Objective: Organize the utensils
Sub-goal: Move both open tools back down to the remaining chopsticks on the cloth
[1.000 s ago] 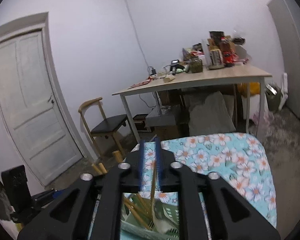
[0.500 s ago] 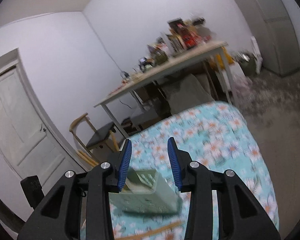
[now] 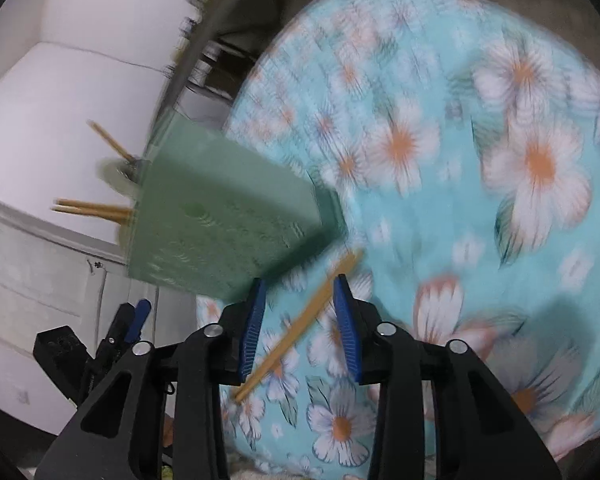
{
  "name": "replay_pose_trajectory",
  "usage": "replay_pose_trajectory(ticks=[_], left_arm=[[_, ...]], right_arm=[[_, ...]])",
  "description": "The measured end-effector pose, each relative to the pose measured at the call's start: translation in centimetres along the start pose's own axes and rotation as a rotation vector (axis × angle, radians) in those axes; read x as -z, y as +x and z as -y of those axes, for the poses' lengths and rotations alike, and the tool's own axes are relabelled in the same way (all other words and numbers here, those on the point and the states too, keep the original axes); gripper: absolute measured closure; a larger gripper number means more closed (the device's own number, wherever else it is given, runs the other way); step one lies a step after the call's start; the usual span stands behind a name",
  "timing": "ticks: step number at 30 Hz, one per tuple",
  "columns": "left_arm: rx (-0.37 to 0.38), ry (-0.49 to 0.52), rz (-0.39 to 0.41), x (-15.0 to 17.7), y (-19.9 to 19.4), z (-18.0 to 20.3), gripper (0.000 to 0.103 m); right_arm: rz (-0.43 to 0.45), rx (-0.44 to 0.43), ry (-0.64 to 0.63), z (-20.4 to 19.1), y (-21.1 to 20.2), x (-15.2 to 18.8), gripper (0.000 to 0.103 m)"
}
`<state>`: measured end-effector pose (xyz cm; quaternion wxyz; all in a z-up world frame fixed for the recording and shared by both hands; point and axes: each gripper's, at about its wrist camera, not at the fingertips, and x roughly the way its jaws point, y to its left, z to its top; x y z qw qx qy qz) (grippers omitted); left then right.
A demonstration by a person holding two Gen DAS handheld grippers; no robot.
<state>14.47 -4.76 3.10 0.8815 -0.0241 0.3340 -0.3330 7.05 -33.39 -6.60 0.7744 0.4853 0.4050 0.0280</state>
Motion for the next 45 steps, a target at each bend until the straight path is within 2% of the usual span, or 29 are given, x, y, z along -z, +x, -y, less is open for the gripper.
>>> replay_pose_trajectory(ticks=[2, 5, 9, 16, 28, 32, 39, 42, 45], left_arm=[[-0.005, 0.01, -0.024, 0.7, 0.5, 0.1, 0.038], [0.006, 0.006, -0.05, 1.4, 1.0, 0.0, 0.038], [0.011, 0.008, -0.064, 1.9, 1.2, 0.1, 0.038], [0.016, 0.013, -0.068, 1.8, 1.5, 0.4, 0.038], [0.024, 0.032, -0.096, 1.8, 2.4, 1.1, 0.038], [0.021, 0.064, -0.121, 1.9, 3.0, 1.8, 0.038], [0.015, 0.2, -0.209, 2.6, 5.1, 4.2, 0.038], [0.034, 0.254, -0.251, 2.9, 6.3, 5.4, 0.038], [0.05, 0.327, -0.28, 3.0, 7.5, 7.1, 0.038]], right_arm=[[-0.044, 0.011, 0.05, 0.9, 1.4, 0.4, 0.072], [-0.064, -0.003, 0.101, 1.8, 2.4, 0.6, 0.075], [-0.05, -0.015, 0.142, 2.3, 3.4, -0.1, 0.079], [-0.035, -0.025, 0.186, 2.7, 5.0, -1.4, 0.091], [-0.054, -0.042, 0.173, 3.7, 3.5, -0.6, 0.092], [-0.046, 0.017, 0.105, 3.5, 1.9, -0.6, 0.091], [0.029, 0.205, -0.022, 3.6, -2.4, -1.6, 0.089], [0.047, 0.239, -0.022, 4.3, -3.4, -1.8, 0.089], [0.051, 0.236, -0.006, 5.0, -3.7, -1.7, 0.089]])
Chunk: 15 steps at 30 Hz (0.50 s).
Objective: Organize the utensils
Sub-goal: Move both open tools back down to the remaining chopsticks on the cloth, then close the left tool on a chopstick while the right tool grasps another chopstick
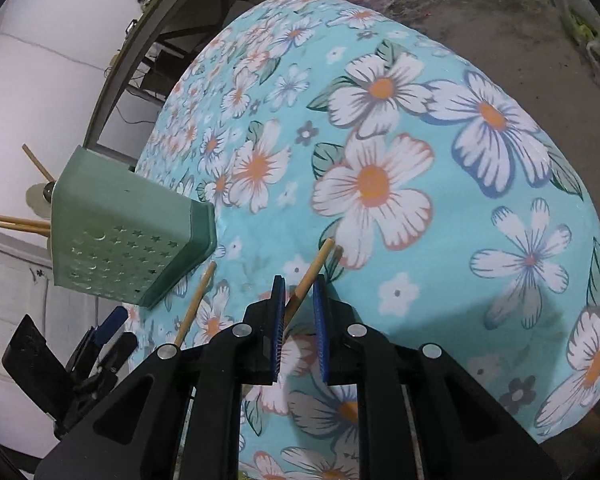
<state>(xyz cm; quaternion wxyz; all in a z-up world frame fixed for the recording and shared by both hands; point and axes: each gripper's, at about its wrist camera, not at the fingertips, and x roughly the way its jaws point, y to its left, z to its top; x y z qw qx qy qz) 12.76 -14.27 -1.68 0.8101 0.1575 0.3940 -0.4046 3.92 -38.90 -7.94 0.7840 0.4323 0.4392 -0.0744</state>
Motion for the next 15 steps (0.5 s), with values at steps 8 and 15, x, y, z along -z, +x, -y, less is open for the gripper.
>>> replay_pose_trajectory(ticks=[8, 15], left_arm=[[0.029, 0.178, -0.045, -1.8, 3.3, 4.4, 0.045], [0.026, 0.256, -0.093, -2.6, 5.9, 6.5, 0.057]], right_arm=[[0.005, 0.003, 0.001, 0.1, 0.3, 0.3, 0.089], [0.006, 0.003, 0.001, 0.2, 0.4, 0.4, 0.089]])
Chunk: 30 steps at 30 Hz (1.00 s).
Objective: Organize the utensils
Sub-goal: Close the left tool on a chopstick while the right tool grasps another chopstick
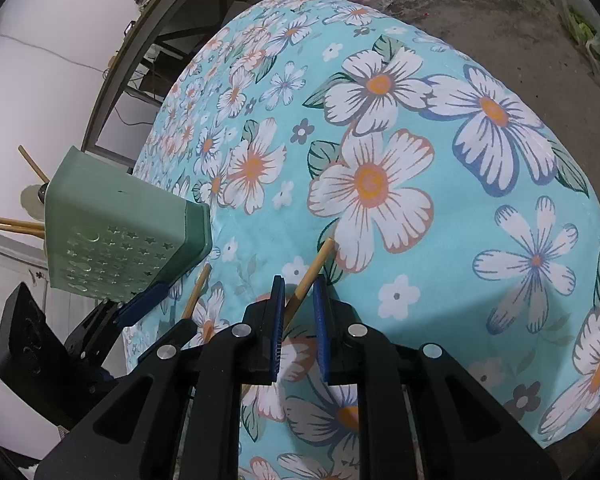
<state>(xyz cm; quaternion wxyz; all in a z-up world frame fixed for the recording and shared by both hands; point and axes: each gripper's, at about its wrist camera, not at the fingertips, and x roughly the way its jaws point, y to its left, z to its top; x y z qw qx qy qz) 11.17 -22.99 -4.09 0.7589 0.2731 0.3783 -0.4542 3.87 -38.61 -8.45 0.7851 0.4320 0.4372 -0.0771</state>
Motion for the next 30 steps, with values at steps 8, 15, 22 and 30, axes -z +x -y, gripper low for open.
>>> replay_pose_trajectory(ticks=[8, 15, 22, 30], left_arm=[[-0.026, 0.006, -0.046, -0.8, 2.4, 0.4, 0.063], [-0.037, -0.005, -0.043, -1.3, 3.2, 0.7, 0.069], [-0.05, 0.01, -0.032, -2.0, 4.1, 1.7, 0.084], [-0.075, 0.031, -0.025, -2.6, 4.6, 3.0, 0.094]], right_arm=[[0.001, -0.004, 0.003, 0.0, 0.2, -0.1, 0.089], [0.001, -0.006, 0.005, 0.0, 0.2, 0.0, 0.088], [0.002, -0.011, 0.008, 0.1, 0.1, 0.1, 0.088], [0.003, -0.015, 0.01, 0.2, 0.0, 0.1, 0.088]])
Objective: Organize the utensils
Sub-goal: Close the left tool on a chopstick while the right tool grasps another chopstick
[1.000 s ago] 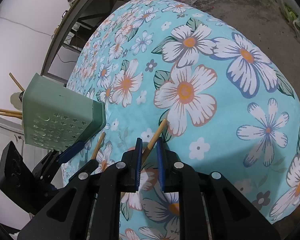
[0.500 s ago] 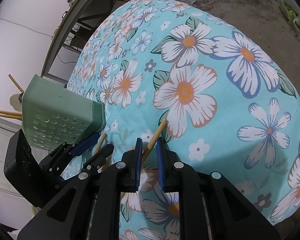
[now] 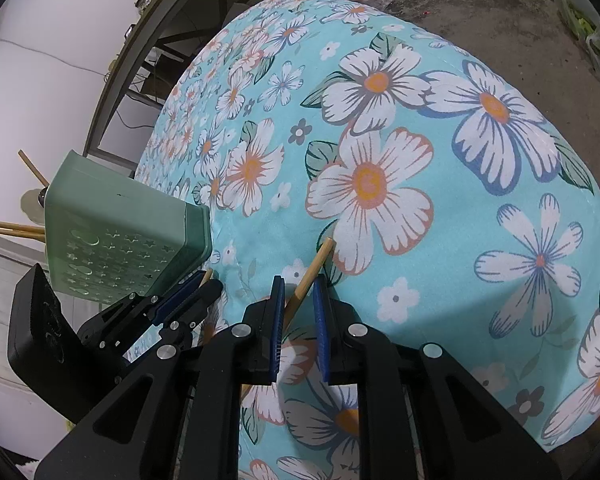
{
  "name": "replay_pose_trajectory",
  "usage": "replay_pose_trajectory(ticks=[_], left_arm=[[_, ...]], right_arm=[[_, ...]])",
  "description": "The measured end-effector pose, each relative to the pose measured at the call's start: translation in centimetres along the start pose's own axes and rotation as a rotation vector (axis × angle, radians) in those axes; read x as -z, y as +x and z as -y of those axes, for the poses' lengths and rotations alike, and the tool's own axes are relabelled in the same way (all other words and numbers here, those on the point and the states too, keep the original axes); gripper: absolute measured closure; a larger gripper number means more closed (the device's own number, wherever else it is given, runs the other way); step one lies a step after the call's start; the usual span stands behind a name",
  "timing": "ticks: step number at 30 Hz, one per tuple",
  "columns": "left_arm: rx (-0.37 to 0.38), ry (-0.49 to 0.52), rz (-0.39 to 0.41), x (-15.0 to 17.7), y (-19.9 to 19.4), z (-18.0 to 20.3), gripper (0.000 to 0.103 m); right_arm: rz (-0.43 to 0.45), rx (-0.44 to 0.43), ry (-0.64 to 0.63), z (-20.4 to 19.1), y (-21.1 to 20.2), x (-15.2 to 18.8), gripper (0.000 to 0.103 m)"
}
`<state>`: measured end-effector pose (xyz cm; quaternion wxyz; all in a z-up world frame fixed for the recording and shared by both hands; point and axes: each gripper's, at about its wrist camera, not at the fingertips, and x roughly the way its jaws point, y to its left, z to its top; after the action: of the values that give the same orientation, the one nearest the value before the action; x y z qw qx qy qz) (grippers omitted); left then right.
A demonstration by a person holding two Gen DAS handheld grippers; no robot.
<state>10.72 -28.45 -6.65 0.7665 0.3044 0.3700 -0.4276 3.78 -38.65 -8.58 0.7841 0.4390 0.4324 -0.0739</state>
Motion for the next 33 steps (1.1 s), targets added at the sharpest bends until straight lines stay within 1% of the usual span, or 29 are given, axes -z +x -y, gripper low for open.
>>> replay_pose_trajectory(ticks=[22, 33], left_arm=[[-0.043, 0.02, 0.042, -0.1, -3.2, 1.5, 0.097], [-0.066, 0.014, 0.044, -0.4, -3.8, 1.0, 0.097]], right_arm=[[0.0, -0.01, 0.009, 0.1, 0.0, -0.1, 0.088], [0.001, -0.029, 0.023, 0.5, 0.1, 0.0, 0.089]])
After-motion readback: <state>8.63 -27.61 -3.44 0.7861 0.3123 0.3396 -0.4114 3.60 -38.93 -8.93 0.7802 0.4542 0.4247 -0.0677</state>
